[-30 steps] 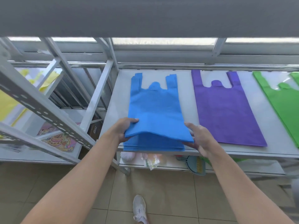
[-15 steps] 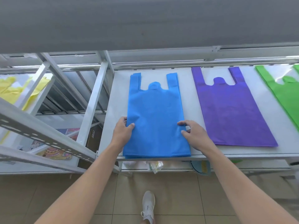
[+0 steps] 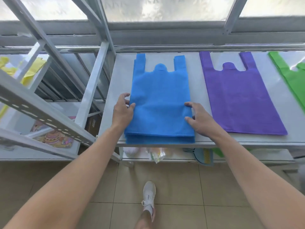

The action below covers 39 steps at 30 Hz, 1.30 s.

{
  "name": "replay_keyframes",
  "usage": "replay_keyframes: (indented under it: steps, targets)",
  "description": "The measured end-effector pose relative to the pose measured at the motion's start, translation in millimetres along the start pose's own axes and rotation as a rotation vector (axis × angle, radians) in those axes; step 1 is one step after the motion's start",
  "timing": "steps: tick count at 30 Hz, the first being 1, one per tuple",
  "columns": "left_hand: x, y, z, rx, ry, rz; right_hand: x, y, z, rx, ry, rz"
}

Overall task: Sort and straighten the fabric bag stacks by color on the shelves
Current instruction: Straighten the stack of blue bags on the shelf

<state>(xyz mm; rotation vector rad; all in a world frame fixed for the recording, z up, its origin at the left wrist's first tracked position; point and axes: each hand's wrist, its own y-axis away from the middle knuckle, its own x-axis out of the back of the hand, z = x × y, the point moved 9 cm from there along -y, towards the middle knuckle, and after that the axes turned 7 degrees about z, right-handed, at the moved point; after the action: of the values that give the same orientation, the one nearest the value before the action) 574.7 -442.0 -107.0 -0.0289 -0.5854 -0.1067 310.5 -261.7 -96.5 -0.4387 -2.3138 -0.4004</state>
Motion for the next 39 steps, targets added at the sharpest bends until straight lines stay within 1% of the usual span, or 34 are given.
replay_keyframes:
  steps: [6, 15, 22, 23, 25, 26, 27, 28, 29, 30, 31, 32, 34, 35, 37, 39]
  targets:
    - [0, 7, 5, -0.096, -0.052, 0.025, -5, 0, -4, 0.007, 0.124, -0.036]
    - [-2, 9, 7, -0.081, -0.094, 0.002, -4, 6, -2, 0.016, 0.102, -0.018]
    - [-6, 9, 8, -0.13, -0.166, -0.025, -9, 6, -1, 0.012, 0.167, -0.018]
    - [-7, 11, 9, -0.151, -0.194, -0.028, -11, 6, 0, 0.009, 0.179, -0.016]
    - [-5, 17, 13, -0.25, -0.375, 0.02, -15, 7, 0, -0.016, 0.213, 0.021]
    - [-3, 21, 15, -0.317, -0.487, 0.057, -14, 8, 0, -0.029, 0.243, 0.07]
    - [0, 26, 19, -0.389, -0.536, 0.096, -10, 12, -3, -0.014, 0.296, 0.136]
    - [3, 32, 24, -0.46, -0.516, 0.111, -6, 16, -11, 0.041, 0.36, 0.2]
    - [4, 38, 30, -0.529, -0.445, 0.075, -4, 20, -20, 0.125, 0.408, 0.243]
    - [4, 45, 36, -0.601, -0.35, -0.002, -4, 26, -30, 0.22, 0.422, 0.251]
    - [1, 55, 41, -0.675, -0.275, -0.117, -7, 32, -38, 0.303, 0.412, 0.217]
    - [-3, 68, 46, -0.755, -0.256, -0.245, -12, 37, -42, 0.361, 0.401, 0.157]
    - [-14, 94, 47, -0.888, -0.383, -0.458, -24, 47, -41, 0.417, 0.415, 0.037]
    - [-19, 102, 44, -0.921, -0.479, -0.518, -28, 50, -38, 0.428, 0.431, 0.0]
    - [-23, 106, 40, -0.955, -0.599, -0.551, -30, 53, -34, 0.436, 0.442, -0.023]
    - [-25, 106, 42, -0.967, -0.624, -0.581, -29, 53, -34, 0.447, 0.448, -0.035]
